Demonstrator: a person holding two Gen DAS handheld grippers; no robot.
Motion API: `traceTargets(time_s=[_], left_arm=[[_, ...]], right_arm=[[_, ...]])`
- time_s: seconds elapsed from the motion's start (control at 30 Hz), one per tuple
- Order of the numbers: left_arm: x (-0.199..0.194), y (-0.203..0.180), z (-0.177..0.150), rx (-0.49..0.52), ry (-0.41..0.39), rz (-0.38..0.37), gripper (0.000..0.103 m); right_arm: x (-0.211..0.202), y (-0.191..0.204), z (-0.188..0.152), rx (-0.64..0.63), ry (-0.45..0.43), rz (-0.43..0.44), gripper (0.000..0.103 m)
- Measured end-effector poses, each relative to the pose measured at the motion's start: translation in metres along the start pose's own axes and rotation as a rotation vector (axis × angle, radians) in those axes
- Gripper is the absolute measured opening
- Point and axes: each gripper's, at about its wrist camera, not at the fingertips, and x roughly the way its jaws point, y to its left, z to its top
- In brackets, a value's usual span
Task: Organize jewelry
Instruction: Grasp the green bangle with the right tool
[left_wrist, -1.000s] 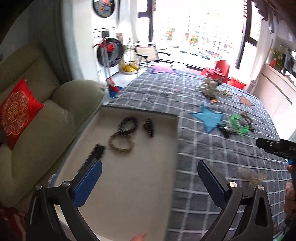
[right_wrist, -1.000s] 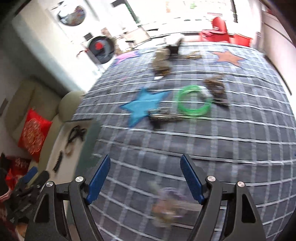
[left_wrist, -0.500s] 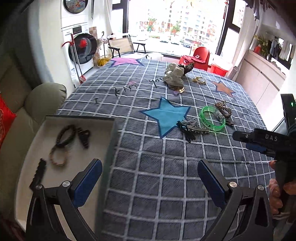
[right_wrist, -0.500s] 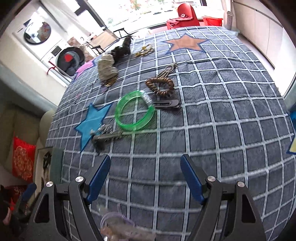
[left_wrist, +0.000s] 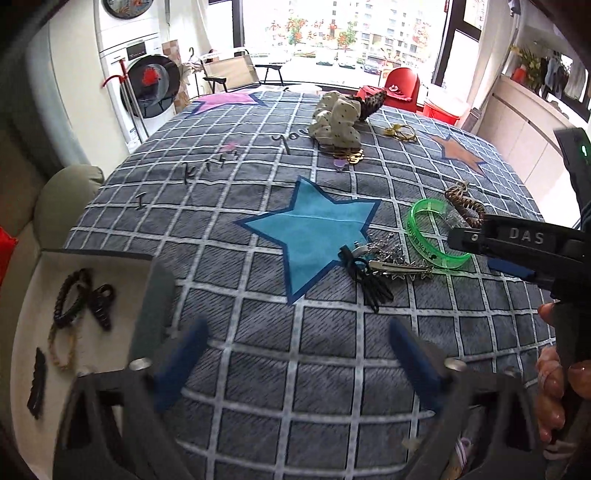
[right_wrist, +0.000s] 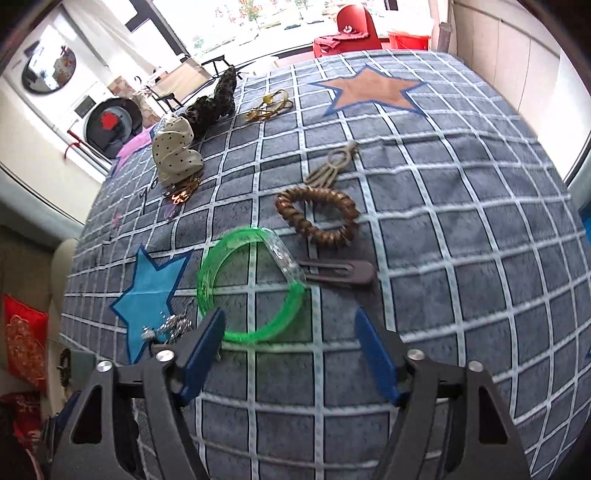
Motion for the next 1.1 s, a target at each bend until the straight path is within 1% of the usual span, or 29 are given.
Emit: traceTargets(time_s=[0.03,0.1,0.13,0.17,0.2,0.23,0.3,0.33,0.37,0.4,0.6,0.67,0.77,0.8,0.87,0.93,1.0,1.1], left_arm=[[0.004,-0.002,0.001,0.005,0.008,-0.002,0.089],[0.010,-0.005,0.002,0.010,0.013,-0.010,0.087],[0.013,-0.007,0.003,0.013,0.015,-0.014,0.082],[0.016,-0.009,0.004,0.016,0.021,-0.018,0.080],[0.018,-0.010,0.005,0.016,0.027,-0.029,0.080],[0.020,-0.011,0.006,0.015,0.028,-0.035,0.080],[0.023,-0.015,0.008,0.013,0.028,-0.054,0.080],[0.024,-0.017,0.009,0.013,0.028,-0.063,0.080],[0.025,-0.018,0.010,0.015,0.028,-0.068,0.080],[0.026,-0.020,0.011,0.017,0.028,-0.072,0.080],[0.031,-0.028,0.014,0.028,0.030,-0.081,0.080],[0.029,-0.029,0.014,0.015,0.029,-0.104,0.080],[0.026,-0.030,0.018,-0.021,0.044,-0.164,0.080],[0.024,-0.031,0.019,-0.030,0.042,-0.173,0.080],[0.022,-0.036,0.022,-0.023,0.026,-0.163,0.080],[0.025,-0.040,0.025,-0.016,0.021,-0.131,0.080],[0.033,-0.037,0.029,-0.036,0.028,-0.120,0.080],[0.042,-0.020,0.032,-0.098,0.043,-0.120,0.080]], right_arm=[[0.001,0.003,0.000,-0.014,-0.005,-0.016,0.068],[0.003,0.010,0.000,-0.054,-0.015,-0.062,0.057],[0.003,0.012,0.000,-0.071,-0.019,-0.078,0.055],[0.004,0.015,-0.001,-0.090,-0.024,-0.099,0.050],[0.004,0.015,-0.001,-0.102,-0.028,-0.111,0.045],[0.004,0.016,-0.001,-0.116,-0.033,-0.123,0.042],[0.003,0.015,-0.003,-0.144,-0.043,-0.144,0.028],[0.003,0.014,-0.003,-0.156,-0.047,-0.151,0.024],[0.002,0.012,-0.005,-0.169,-0.053,-0.157,0.014],[0.001,0.010,-0.006,-0.174,-0.055,-0.152,0.011],[-0.011,-0.003,-0.023,-0.227,-0.070,-0.148,0.011],[-0.016,-0.009,-0.029,-0.229,-0.069,-0.140,0.011],[-0.024,-0.019,-0.040,-0.238,-0.068,-0.134,0.011],[-0.027,-0.021,-0.043,-0.239,-0.068,-0.132,0.011],[-0.033,-0.031,-0.050,-0.230,-0.067,-0.117,0.011],[-0.038,-0.038,-0.056,-0.215,-0.066,-0.106,0.011],[-0.040,-0.042,-0.058,-0.207,-0.066,-0.100,0.011],[-0.043,-0.045,-0.062,-0.202,-0.067,-0.090,0.011]])
